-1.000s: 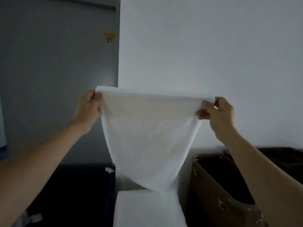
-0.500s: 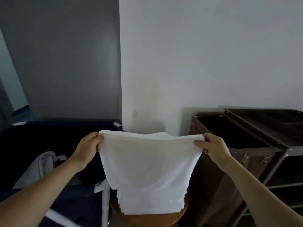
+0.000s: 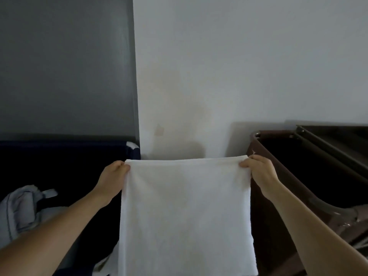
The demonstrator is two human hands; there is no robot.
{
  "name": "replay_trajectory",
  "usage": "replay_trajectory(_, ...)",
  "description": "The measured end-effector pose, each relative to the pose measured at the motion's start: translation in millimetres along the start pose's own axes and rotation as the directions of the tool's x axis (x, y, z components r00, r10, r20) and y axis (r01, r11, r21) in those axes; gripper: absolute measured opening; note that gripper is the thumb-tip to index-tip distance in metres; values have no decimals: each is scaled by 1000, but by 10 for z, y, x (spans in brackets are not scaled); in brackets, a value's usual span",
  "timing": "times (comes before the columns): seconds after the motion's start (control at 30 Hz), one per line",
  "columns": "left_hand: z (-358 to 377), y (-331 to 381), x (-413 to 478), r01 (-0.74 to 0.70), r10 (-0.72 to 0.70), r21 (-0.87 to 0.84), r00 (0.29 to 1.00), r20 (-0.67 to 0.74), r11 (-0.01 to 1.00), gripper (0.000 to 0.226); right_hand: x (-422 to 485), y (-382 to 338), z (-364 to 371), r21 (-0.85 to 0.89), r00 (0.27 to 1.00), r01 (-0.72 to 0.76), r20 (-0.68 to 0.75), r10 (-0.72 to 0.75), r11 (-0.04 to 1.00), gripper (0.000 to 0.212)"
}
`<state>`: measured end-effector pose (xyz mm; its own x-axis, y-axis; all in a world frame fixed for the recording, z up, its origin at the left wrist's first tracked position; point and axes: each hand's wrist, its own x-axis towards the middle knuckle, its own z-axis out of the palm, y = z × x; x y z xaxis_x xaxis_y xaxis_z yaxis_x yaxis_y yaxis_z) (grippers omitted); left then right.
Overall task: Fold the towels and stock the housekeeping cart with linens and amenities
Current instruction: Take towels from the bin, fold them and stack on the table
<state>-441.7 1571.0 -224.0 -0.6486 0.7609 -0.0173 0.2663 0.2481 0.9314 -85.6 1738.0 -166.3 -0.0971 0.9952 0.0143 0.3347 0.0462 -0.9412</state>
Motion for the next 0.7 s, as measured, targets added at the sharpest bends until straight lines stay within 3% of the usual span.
replay_trajectory(0.13, 440, -215, 887, 99, -103, 79, 994, 45, 992, 23, 863, 351, 546, -1, 984, -176, -1, 176, 984, 7)
replay_trajectory(0.27, 858, -654, 1365, 279, -285, 57, 938, 199, 959, 21, 1230, 1023, 973, -114, 955, -295, -10, 296, 949, 5)
replay_trajectory(0.37, 1049, -934, 1423, 346, -362, 109, 892, 269, 932, 23, 1228, 1380, 1084, -270, 939, -332, -5, 343, 904, 15)
replay_trajectory(0.47, 1112, -972, 1481, 261, -296, 180, 932, 207, 948, 23, 1256, 1437, 1074, -317, 943, -324, -34, 331, 891, 22)
replay_trajectory(0.6, 1162, -881, 1551, 173, -194, 182, 975, 105, 968, 29, 1367, 1279, 1041, -319, 973, -230, -107, 206, 919, 32)
replay_trajectory(0.7, 1207, -939, 1503, 212, -244, 240, 963, 113, 947, 29, 1351, 1287, 1066, -329, 967, -254, -91, 237, 909, 15)
